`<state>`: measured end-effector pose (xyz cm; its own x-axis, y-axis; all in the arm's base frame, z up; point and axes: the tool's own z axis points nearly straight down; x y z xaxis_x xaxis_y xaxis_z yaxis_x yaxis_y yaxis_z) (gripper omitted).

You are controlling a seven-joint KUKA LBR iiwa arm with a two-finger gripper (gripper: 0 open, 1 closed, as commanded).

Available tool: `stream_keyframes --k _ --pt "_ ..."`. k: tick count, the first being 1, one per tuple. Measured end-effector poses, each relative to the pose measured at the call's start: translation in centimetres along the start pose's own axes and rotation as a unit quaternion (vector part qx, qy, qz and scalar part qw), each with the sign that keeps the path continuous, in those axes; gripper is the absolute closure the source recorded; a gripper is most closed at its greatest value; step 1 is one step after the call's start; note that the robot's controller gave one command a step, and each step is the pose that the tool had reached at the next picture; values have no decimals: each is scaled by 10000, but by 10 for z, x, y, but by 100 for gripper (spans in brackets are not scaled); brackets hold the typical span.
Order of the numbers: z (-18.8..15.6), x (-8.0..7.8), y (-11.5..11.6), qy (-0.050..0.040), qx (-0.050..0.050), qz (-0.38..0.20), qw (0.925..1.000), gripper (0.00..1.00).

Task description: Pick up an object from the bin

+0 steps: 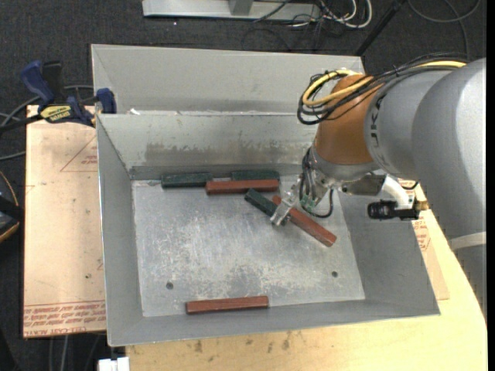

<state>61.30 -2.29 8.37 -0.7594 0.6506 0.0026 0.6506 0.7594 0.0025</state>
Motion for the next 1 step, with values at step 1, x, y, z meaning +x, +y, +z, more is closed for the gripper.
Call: stream_keyframes --k 1 --pt "-8 1 -1 8 21 7 10000 100"
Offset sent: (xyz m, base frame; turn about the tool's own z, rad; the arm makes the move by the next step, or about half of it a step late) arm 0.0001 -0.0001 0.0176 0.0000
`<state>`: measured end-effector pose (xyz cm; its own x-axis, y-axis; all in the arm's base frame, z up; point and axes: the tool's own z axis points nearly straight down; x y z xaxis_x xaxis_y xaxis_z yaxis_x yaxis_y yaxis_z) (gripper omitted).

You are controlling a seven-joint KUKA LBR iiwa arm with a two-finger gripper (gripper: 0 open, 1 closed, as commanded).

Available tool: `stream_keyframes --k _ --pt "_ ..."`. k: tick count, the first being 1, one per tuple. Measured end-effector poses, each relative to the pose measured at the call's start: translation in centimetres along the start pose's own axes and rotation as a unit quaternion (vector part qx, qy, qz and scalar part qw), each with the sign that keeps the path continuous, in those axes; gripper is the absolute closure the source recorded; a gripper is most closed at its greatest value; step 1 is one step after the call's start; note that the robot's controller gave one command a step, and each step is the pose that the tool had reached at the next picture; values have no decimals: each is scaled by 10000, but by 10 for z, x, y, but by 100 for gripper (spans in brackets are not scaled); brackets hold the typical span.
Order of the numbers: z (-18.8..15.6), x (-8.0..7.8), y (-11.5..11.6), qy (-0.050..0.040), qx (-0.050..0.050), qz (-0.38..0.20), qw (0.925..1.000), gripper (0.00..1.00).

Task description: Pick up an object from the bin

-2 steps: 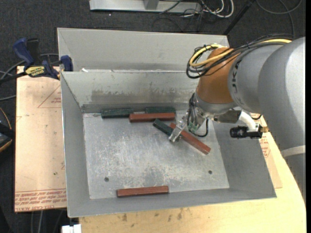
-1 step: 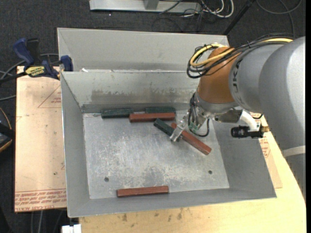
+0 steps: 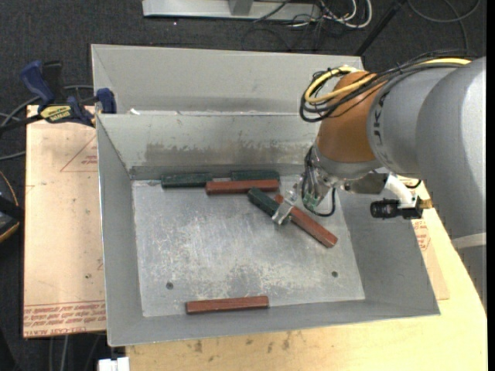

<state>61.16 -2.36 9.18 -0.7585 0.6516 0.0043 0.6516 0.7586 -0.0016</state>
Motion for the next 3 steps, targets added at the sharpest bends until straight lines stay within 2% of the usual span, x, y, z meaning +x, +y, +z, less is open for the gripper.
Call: stream_keyframes --k 2,3 --pt "-20 -1 1 -29 -18 0 10000 100" --pt "-31 0 -1 2 7 -1 10000 100"
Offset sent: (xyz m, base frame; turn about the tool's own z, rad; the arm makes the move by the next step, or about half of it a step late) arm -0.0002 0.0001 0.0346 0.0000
